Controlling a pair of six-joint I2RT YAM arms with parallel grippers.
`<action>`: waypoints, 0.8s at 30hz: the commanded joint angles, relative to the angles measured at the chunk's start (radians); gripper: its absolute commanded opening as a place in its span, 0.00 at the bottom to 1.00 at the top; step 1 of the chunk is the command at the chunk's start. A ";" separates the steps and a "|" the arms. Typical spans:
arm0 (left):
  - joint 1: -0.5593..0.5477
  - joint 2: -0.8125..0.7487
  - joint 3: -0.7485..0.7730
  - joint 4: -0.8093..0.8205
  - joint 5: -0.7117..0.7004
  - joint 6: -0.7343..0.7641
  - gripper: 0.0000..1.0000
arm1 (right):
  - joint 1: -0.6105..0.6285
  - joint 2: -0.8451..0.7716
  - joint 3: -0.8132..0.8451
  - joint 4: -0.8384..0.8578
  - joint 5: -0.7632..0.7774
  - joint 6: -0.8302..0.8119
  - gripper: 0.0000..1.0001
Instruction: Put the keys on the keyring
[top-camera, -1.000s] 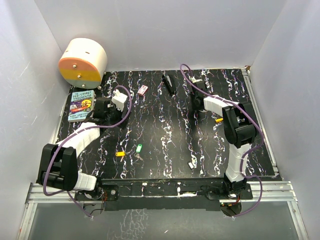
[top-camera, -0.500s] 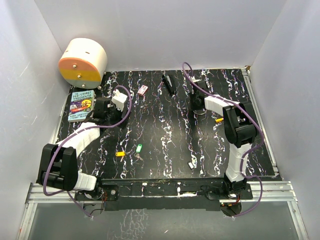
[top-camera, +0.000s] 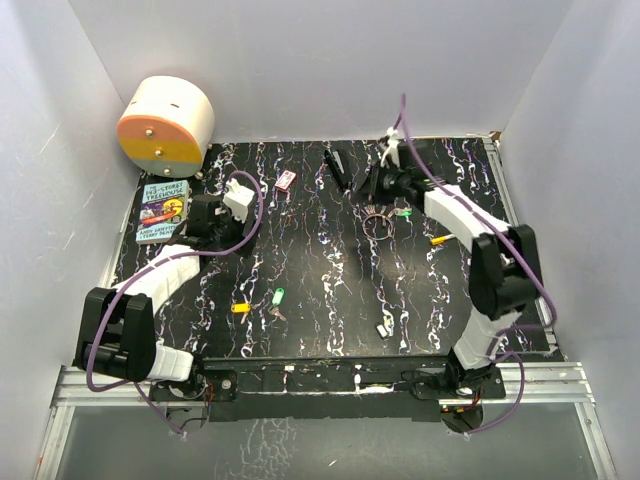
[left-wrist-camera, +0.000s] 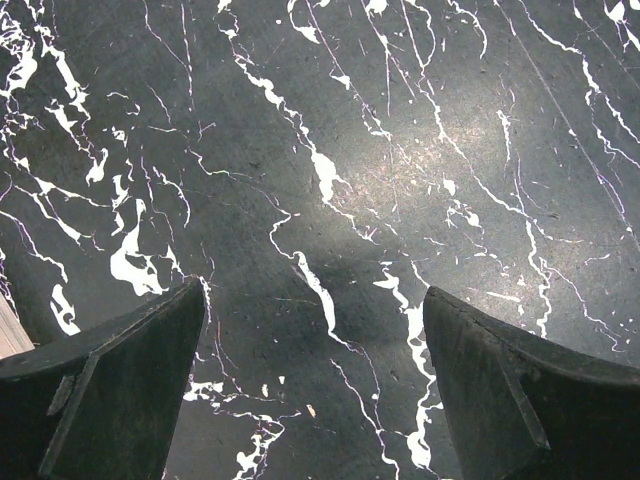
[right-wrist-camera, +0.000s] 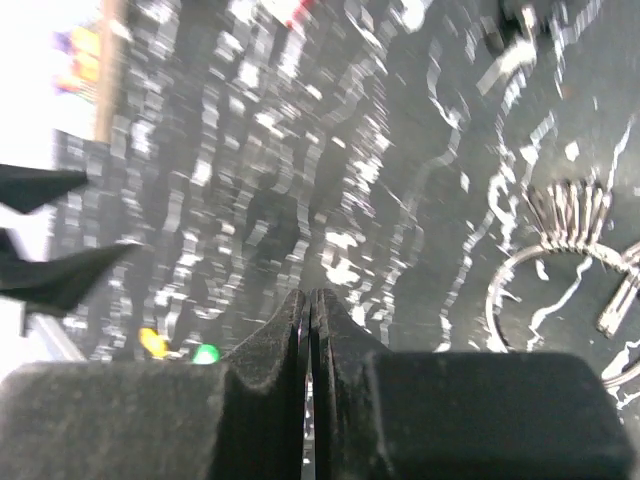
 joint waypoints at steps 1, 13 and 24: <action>0.006 -0.036 0.003 0.010 -0.009 -0.001 0.89 | -0.092 -0.155 -0.004 0.152 -0.117 0.144 0.07; 0.006 -0.032 -0.001 0.014 0.003 -0.005 0.89 | -0.078 -0.077 -0.056 -0.050 0.182 -0.100 0.28; 0.006 -0.033 -0.009 0.017 0.002 -0.004 0.89 | -0.073 0.045 -0.009 -0.136 0.328 -0.144 0.32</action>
